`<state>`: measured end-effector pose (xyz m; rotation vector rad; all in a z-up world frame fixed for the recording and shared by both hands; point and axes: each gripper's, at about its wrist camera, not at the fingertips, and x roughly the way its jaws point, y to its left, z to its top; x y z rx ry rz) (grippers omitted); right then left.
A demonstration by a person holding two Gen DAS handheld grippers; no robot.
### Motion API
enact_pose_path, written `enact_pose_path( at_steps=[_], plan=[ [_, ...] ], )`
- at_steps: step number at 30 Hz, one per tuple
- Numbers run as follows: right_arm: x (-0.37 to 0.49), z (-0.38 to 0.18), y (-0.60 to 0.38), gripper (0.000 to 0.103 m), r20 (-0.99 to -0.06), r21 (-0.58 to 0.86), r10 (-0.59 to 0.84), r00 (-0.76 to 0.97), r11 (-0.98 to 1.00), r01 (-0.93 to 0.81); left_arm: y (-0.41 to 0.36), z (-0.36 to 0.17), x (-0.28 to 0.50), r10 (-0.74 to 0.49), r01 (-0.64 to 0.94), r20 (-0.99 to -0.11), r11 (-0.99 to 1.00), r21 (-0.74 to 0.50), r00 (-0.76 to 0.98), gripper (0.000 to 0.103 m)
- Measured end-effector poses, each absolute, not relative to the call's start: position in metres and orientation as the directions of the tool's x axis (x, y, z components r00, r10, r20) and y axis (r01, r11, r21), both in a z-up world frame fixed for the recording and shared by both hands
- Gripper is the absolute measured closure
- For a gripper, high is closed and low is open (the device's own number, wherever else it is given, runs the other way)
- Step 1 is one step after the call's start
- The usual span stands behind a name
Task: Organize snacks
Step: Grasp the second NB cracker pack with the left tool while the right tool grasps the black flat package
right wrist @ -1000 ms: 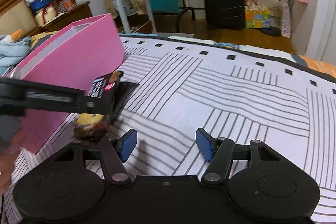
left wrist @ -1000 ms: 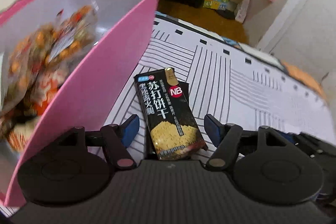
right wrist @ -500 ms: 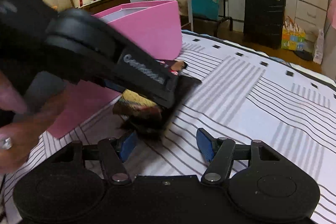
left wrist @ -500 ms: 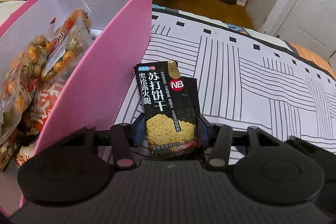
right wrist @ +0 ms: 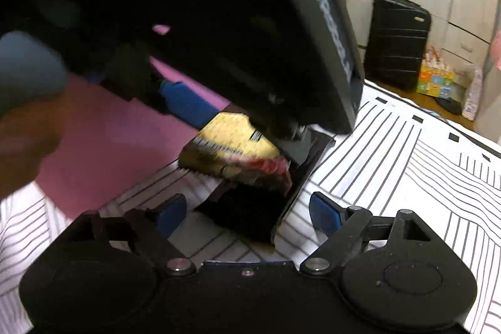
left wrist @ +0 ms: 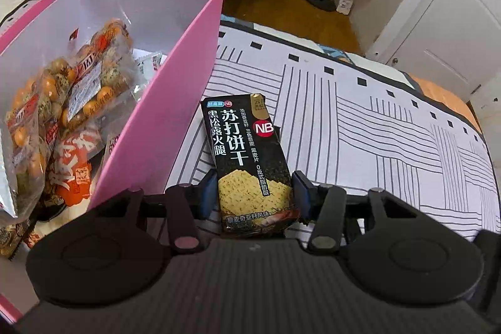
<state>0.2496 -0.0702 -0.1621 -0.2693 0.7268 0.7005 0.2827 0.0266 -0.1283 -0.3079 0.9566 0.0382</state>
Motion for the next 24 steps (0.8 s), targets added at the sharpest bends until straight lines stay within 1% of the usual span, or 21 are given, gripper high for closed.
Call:
enact_pose_path(
  at_steps=[1, 2, 3, 4, 9, 13, 15, 16, 18, 20, 21, 24],
  plan=[
    [0.25, -0.162, -0.07, 0.024, -0.685, 0.008, 0.487, 0.542, 0.749, -0.663, 0.026, -0.128, 0.282, -0.098, -0.165, -0.807, 0.958, -0.235, 0.582, 0.054],
    [0.249, -0.16, -0.071, 0.031, -0.682, 0.009, 0.486, 0.546, 0.752, -0.659, 0.025, -0.128, 0.282, -0.096, -0.163, -0.808, 0.959, -0.232, 0.581, 0.054],
    [0.247, -0.157, -0.074, 0.036, -0.68, 0.005, 0.48, 0.555, 0.76, -0.65, 0.025, -0.129, 0.281, -0.097, -0.164, -0.809, 0.959, -0.233, 0.579, 0.054],
    [0.245, -0.154, -0.078, 0.037, -0.683, 0.008, 0.471, 0.558, 0.769, -0.64, 0.026, -0.13, 0.28, -0.099, -0.164, -0.81, 0.958, -0.234, 0.577, 0.054],
    [0.226, -0.142, -0.114, 0.037, -0.691, 0.017, 0.423, 0.586, 0.82, -0.572, 0.025, -0.128, 0.275, -0.107, -0.155, -0.806, 0.958, -0.24, 0.582, 0.054],
    [0.212, -0.136, -0.14, 0.036, -0.725, -0.007, 0.357, 0.59, 0.852, -0.524, 0.027, -0.126, 0.269, -0.125, -0.154, -0.794, 0.952, -0.265, 0.595, 0.054],
    [0.205, -0.133, -0.147, 0.035, -0.723, -0.021, 0.339, 0.601, 0.86, -0.51, 0.025, -0.129, 0.267, -0.139, -0.138, -0.799, 0.954, -0.267, 0.585, 0.054],
    [0.201, -0.134, -0.15, 0.032, -0.719, -0.028, 0.332, 0.611, 0.864, -0.502, 0.023, -0.132, 0.266, -0.147, -0.128, -0.801, 0.955, -0.269, 0.581, 0.054],
    [0.2, -0.134, -0.151, 0.031, -0.723, -0.025, 0.325, 0.61, 0.87, -0.493, 0.018, -0.136, 0.265, -0.157, -0.113, -0.805, 0.957, -0.266, 0.572, 0.054],
    [0.2, -0.135, -0.147, 0.028, -0.728, -0.015, 0.322, 0.605, 0.875, -0.484, 0.012, -0.141, 0.265, -0.165, -0.095, -0.808, 0.96, -0.262, 0.565, 0.054],
    [0.204, -0.137, -0.144, 0.025, -0.728, -0.016, 0.314, 0.609, 0.88, -0.474, 0.009, -0.143, 0.264, -0.162, -0.09, -0.809, 0.963, -0.255, 0.565, 0.054],
    [0.213, -0.142, -0.14, 0.021, -0.721, -0.027, 0.279, 0.635, 0.904, -0.427, 0.004, -0.148, 0.262, -0.141, -0.081, -0.807, 0.971, -0.227, 0.573, 0.054]
  ],
)
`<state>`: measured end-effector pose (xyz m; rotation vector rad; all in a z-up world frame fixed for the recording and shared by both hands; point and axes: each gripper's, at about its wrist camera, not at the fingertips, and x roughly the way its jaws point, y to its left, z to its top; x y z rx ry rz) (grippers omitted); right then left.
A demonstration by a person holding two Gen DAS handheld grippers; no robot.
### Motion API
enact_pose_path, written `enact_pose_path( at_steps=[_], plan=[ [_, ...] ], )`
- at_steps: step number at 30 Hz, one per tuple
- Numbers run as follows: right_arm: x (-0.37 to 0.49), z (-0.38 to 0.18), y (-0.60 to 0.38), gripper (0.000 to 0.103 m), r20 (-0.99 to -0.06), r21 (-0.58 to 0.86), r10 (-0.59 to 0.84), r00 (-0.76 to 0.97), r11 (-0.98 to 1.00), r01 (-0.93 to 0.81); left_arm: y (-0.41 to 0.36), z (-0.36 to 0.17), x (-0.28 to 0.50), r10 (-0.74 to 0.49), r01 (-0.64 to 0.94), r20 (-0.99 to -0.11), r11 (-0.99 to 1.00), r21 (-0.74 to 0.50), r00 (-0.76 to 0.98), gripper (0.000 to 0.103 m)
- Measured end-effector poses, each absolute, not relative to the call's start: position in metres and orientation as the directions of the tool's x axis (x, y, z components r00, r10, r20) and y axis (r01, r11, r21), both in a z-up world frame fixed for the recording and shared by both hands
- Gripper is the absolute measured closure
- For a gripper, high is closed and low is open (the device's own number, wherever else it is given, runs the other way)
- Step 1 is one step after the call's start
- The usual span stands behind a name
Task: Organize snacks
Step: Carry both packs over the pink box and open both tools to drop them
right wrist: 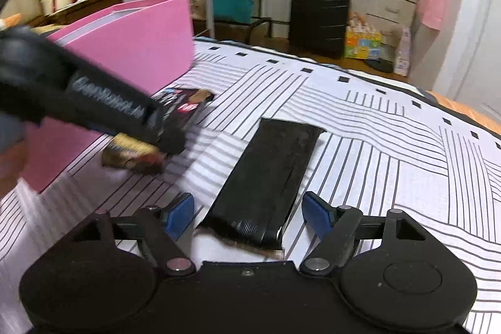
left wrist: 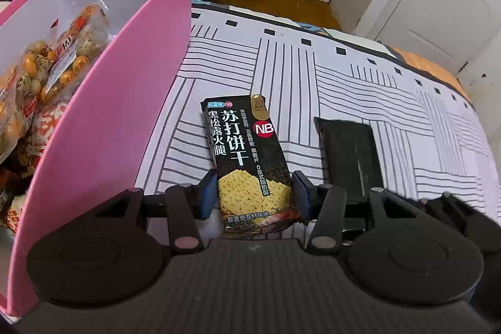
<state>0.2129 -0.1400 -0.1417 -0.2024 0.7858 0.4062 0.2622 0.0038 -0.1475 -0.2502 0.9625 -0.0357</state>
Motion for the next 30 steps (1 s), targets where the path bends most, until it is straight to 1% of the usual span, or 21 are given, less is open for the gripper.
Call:
enact_pose_path(
  at_steps=[3, 4, 5, 6, 9, 13, 20, 25, 30],
  plan=[
    [0.228, -0.151, -0.136, 0.02, -0.705, -0.05, 0.238, 0.668, 0.923, -0.382, 0.004, -0.148, 0.261, -0.136, -0.079, -0.804, 0.972, -0.221, 0.578, 0.054],
    [0.235, -0.151, -0.138, 0.024, -0.699, -0.057, 0.232, 0.676, 0.925, -0.377, 0.005, -0.148, 0.261, -0.137, -0.078, -0.802, 0.972, -0.222, 0.582, 0.054],
    [0.24, -0.151, -0.14, 0.031, -0.697, -0.056, 0.228, 0.68, 0.928, -0.369, 0.005, -0.147, 0.261, -0.135, -0.077, -0.799, 0.972, -0.22, 0.586, 0.054],
    [0.242, -0.149, -0.141, 0.043, -0.695, -0.043, 0.231, 0.681, 0.932, -0.36, 0.005, -0.147, 0.262, -0.132, -0.074, -0.797, 0.974, -0.216, 0.59, 0.054],
    [0.241, -0.142, -0.145, 0.045, -0.706, -0.014, 0.219, 0.673, 0.947, -0.322, 0.004, -0.145, 0.259, -0.123, -0.071, -0.791, 0.976, -0.205, 0.599, 0.054],
    [0.224, -0.134, -0.15, 0.045, -0.698, 0.002, 0.206, 0.686, 0.958, -0.286, 0.004, -0.14, 0.252, -0.114, -0.074, -0.79, 0.977, -0.198, 0.602, 0.054],
    [0.195, -0.12, -0.153, 0.045, -0.724, 0.034, 0.189, 0.664, 0.97, -0.24, -0.001, -0.127, 0.231, -0.115, -0.024, -0.786, 0.986, -0.163, 0.607, 0.054],
    [0.171, -0.108, -0.157, 0.045, -0.763, 0.091, 0.207, 0.612, 0.972, -0.215, -0.003, -0.117, 0.212, -0.137, 0.014, -0.795, 0.987, -0.16, 0.591, 0.054],
    [0.144, -0.087, -0.159, 0.045, -0.78, 0.134, 0.231, 0.582, 0.97, -0.205, -0.002, -0.105, 0.186, -0.172, 0.049, -0.799, 0.983, -0.176, 0.576, 0.054]
  ],
)
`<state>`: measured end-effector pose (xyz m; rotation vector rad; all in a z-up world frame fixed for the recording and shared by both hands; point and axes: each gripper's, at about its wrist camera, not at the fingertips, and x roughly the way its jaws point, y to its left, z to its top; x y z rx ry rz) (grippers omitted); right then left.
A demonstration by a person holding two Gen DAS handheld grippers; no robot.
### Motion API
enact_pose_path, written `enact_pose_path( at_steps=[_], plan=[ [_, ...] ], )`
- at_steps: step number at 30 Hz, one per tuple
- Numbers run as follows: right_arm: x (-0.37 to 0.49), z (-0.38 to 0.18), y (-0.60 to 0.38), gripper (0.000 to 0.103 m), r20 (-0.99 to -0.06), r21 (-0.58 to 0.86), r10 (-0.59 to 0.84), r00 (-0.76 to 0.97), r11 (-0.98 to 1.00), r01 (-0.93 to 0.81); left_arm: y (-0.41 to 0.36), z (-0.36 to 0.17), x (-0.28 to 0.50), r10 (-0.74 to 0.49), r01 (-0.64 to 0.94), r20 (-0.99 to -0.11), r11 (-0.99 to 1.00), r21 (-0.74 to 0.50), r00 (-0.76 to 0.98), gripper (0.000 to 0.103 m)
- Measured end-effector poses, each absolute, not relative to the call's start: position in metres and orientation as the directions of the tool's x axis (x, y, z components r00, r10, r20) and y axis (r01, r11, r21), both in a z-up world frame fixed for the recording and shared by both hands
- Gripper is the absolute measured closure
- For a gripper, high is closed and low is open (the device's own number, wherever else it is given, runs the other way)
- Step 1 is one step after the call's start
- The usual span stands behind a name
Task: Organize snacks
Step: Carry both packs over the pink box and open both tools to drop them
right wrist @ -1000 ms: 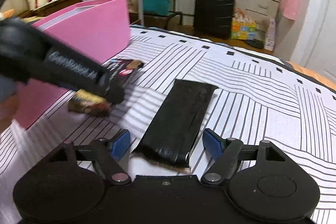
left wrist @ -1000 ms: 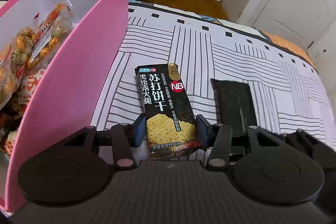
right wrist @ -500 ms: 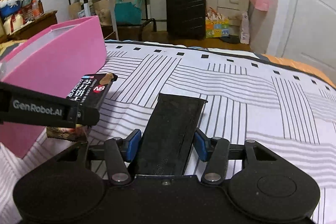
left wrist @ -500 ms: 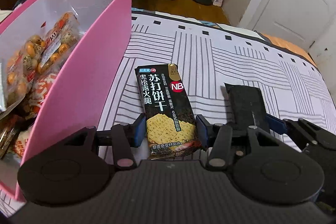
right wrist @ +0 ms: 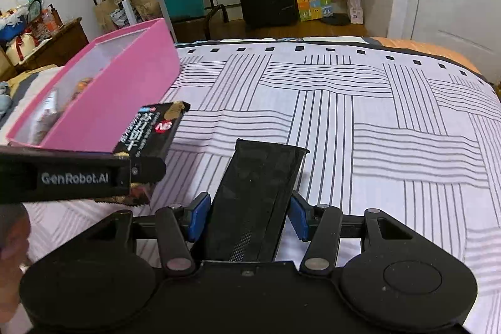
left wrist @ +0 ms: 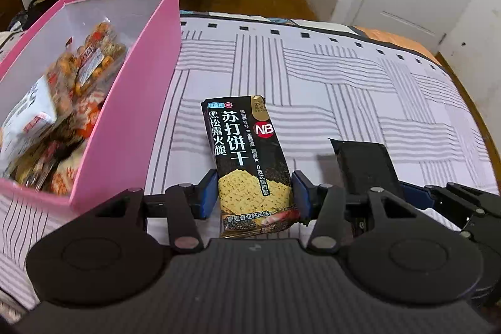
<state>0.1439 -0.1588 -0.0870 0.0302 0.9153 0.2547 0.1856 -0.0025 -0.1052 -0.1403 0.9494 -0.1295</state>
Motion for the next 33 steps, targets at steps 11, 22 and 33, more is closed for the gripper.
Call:
enact_pose_path(
  at_steps=[11, 22, 33],
  plan=[
    [0.1, -0.024, -0.144, 0.045, -0.763, 0.142, 0.287, 0.579, 0.948, -0.284, 0.026, -0.055, 0.121, -0.269, 0.108, -0.762, 0.961, -0.255, 0.589, 0.054],
    [0.113, 0.021, -0.085, 0.045, -0.669, 0.142, 0.441, 0.598, 0.866, -0.479, 0.103, 0.005, 0.094, -0.206, 0.045, -0.668, 0.967, -0.249, 0.715, 0.054],
    [0.198, -0.013, -0.001, 0.045, -0.646, 0.223, 0.564, 0.514, 0.783, -0.58, 0.19, -0.002, 0.143, -0.046, -0.119, -0.642, 0.97, -0.211, 0.765, 0.072]
  ],
)
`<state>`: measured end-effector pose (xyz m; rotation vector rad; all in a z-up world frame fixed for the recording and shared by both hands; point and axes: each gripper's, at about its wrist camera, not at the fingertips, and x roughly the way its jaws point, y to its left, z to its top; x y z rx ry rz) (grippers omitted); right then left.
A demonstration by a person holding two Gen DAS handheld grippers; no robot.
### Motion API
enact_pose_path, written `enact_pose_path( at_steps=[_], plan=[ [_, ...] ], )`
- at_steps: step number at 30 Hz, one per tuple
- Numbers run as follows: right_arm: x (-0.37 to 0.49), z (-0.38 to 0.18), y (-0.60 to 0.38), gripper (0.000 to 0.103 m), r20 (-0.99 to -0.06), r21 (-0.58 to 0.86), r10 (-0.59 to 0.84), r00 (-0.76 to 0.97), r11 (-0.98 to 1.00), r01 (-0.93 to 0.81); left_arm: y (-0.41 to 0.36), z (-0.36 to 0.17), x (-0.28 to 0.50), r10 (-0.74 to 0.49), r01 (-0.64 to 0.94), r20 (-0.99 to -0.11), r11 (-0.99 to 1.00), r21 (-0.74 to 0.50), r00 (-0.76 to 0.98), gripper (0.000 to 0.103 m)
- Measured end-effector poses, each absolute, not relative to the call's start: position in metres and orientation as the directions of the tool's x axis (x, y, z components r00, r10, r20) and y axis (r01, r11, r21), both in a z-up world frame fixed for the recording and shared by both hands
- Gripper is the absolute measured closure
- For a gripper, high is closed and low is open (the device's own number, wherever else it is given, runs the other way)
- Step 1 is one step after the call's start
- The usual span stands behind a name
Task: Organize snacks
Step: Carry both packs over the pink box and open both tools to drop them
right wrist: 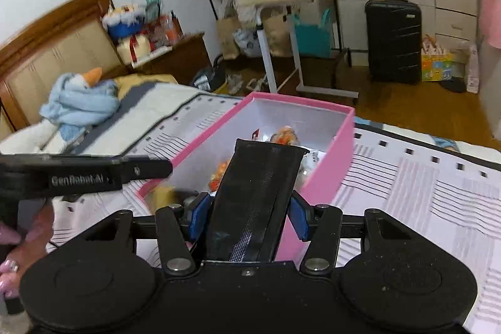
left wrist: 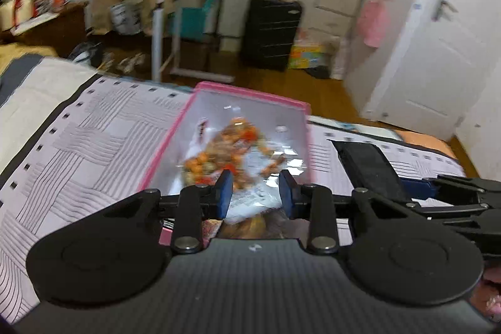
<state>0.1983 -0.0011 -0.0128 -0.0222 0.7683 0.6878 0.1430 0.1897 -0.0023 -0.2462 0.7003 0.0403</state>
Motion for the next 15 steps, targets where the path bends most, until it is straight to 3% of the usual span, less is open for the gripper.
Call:
enact_pose_path(
  at_steps=[5, 6, 7, 15],
  plan=[
    [0.213, -0.029, 0.017, 0.041, -0.619, 0.221, 0.591, 0.518, 0.763, -0.607, 0.205, -0.038, 0.167, -0.032, -0.177, -0.709, 0.96, -0.219, 0.704, 0.074],
    [0.214, -0.03, 0.02, 0.033, -0.603, 0.211, 0.592, 0.536, 0.765, -0.608, 0.206, -0.042, 0.166, -0.036, -0.178, -0.714, 0.959, -0.222, 0.699, 0.074],
    [0.214, -0.031, 0.021, 0.032, -0.598, 0.194, 0.592, 0.54, 0.761, -0.62, 0.207, -0.044, 0.165, -0.052, -0.175, -0.712, 0.954, -0.242, 0.701, 0.074],
    [0.192, -0.007, 0.004, 0.029, -0.575, 0.172, 0.569, 0.589, 0.787, -0.593, 0.202, -0.036, 0.149, -0.033, -0.179, -0.703, 0.958, -0.226, 0.71, 0.07]
  ],
)
